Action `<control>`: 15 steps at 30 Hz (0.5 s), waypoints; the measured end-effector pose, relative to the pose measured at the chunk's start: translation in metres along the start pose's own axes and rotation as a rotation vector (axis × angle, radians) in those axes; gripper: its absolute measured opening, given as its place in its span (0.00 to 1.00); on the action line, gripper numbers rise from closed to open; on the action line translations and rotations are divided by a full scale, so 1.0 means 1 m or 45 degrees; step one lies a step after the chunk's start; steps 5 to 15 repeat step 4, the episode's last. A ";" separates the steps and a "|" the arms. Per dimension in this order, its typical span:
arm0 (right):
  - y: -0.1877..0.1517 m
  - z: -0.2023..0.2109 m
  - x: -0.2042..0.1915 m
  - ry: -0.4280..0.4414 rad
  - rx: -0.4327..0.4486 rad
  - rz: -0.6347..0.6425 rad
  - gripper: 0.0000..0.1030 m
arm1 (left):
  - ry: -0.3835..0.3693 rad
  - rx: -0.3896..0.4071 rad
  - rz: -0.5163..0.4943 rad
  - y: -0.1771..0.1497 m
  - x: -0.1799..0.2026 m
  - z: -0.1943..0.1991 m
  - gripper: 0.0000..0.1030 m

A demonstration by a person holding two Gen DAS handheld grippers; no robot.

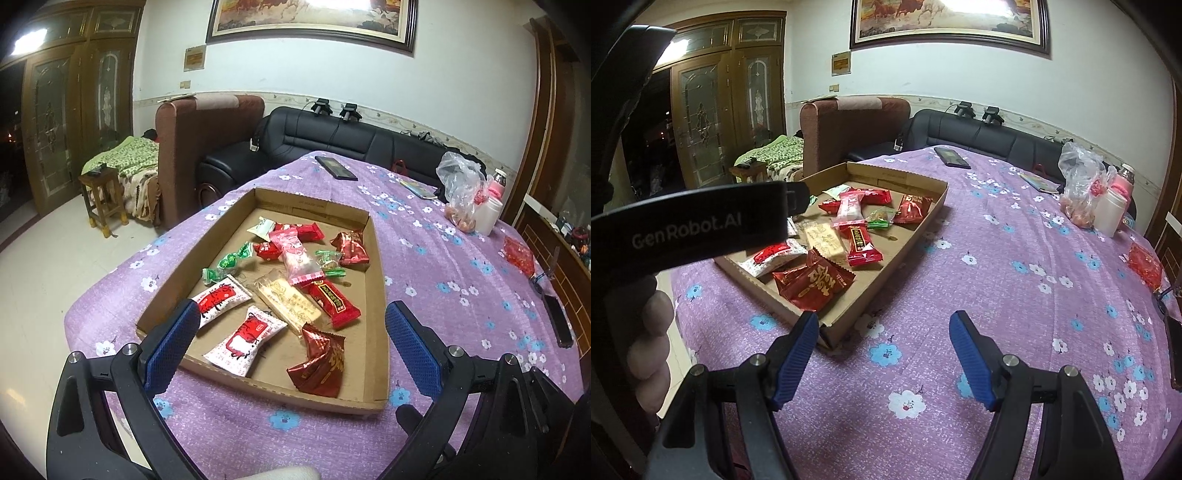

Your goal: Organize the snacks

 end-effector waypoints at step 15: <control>0.001 -0.001 0.003 0.015 -0.010 -0.020 0.73 | -0.011 -0.054 0.008 -0.003 0.001 -0.004 0.98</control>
Point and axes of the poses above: each gripper's, at about its wrist camera, not at the fingertips, and z roughly against the way its jaws point, x to its right, y to its top, the point moved 7 cm from there along -z, roughly the way its jaws point, and after that the axes turned 10 degrees about -z, right-handed, at the moved point
